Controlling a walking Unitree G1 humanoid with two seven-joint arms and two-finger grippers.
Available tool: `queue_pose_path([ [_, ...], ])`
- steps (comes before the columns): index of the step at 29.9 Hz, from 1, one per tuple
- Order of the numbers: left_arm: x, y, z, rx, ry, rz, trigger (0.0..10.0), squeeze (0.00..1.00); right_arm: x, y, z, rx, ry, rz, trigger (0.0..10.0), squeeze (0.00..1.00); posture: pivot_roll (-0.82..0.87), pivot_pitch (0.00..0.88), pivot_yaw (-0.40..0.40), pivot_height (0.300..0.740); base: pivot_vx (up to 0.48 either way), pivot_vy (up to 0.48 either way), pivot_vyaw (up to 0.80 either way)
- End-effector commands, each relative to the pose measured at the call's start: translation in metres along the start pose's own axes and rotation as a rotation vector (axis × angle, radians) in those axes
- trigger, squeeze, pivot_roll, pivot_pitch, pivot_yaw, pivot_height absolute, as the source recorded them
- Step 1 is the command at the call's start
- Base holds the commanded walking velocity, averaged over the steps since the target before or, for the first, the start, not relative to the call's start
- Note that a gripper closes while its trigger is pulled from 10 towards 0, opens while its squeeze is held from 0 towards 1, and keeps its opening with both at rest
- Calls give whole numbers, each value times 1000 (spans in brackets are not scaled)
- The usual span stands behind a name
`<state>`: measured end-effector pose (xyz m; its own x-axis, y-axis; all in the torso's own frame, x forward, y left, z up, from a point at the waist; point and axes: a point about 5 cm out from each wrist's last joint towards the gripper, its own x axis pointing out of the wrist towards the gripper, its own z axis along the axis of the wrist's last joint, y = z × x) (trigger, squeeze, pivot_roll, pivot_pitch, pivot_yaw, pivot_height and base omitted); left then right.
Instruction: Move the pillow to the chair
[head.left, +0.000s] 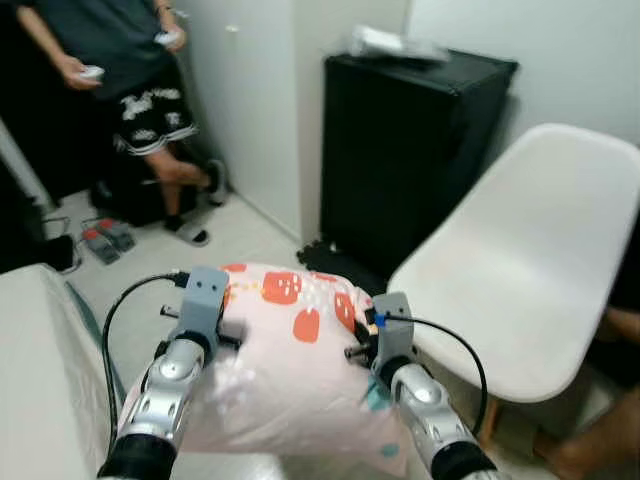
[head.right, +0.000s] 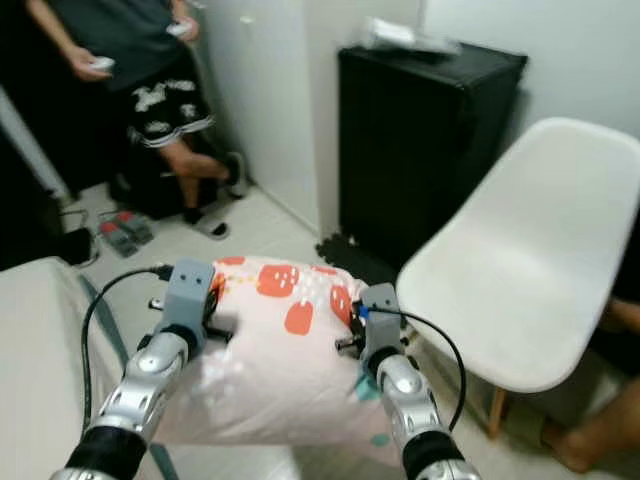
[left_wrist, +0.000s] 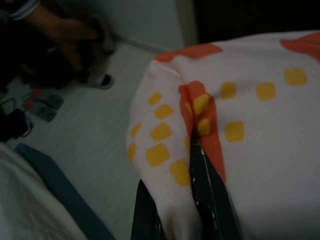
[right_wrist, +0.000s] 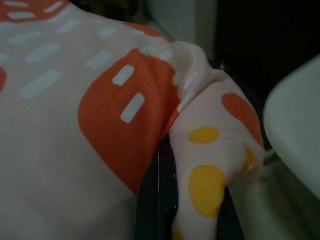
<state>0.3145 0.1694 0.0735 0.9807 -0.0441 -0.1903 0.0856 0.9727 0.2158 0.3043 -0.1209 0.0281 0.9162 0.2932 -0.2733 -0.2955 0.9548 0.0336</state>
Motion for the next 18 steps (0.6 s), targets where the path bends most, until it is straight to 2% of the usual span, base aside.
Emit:
queue_pose_path([
  [1,2,0,8,21,-38,0,10000,0,3,4,9,-5,-54,14,10000,0,31,62,85,740,0,0,-800],
  [13,2,-4,9,-22,-43,21,10000,0,5,6,13,-7,-59,30,10000,0,8,55,50,740,0,0,-800],
  [18,4,-8,9,-9,-50,8,10000,0,6,7,15,9,-62,33,10000,0,6,33,33,740,0,0,-800],
])
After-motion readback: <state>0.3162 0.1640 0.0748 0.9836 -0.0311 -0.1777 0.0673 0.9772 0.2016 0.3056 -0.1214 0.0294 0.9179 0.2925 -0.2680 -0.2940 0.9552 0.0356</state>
